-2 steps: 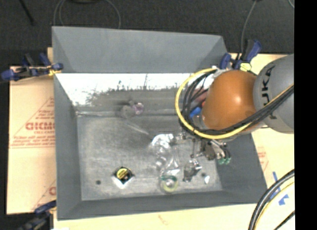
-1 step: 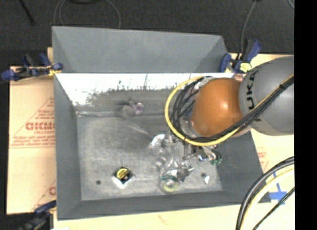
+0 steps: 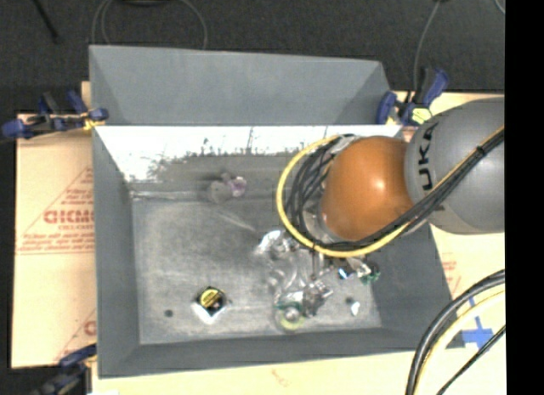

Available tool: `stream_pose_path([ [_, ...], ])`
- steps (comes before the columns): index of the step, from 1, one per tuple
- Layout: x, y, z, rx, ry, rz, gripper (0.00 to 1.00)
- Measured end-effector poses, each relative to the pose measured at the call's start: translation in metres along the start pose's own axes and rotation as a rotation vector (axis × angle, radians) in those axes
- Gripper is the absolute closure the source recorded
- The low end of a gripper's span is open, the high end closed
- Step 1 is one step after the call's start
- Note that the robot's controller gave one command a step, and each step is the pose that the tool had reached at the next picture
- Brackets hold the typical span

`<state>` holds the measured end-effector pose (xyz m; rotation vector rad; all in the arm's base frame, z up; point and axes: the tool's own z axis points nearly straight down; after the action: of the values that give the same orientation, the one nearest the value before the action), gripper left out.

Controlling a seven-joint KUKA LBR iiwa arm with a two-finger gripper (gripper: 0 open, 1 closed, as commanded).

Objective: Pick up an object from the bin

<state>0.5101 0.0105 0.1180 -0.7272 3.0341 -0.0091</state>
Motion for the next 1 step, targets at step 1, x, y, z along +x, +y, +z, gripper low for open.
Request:
stream_pose_path([
  [1, -0.0156, -0.0224, 0.0044, 0.008, -0.02, -0.175, 0.0],
])
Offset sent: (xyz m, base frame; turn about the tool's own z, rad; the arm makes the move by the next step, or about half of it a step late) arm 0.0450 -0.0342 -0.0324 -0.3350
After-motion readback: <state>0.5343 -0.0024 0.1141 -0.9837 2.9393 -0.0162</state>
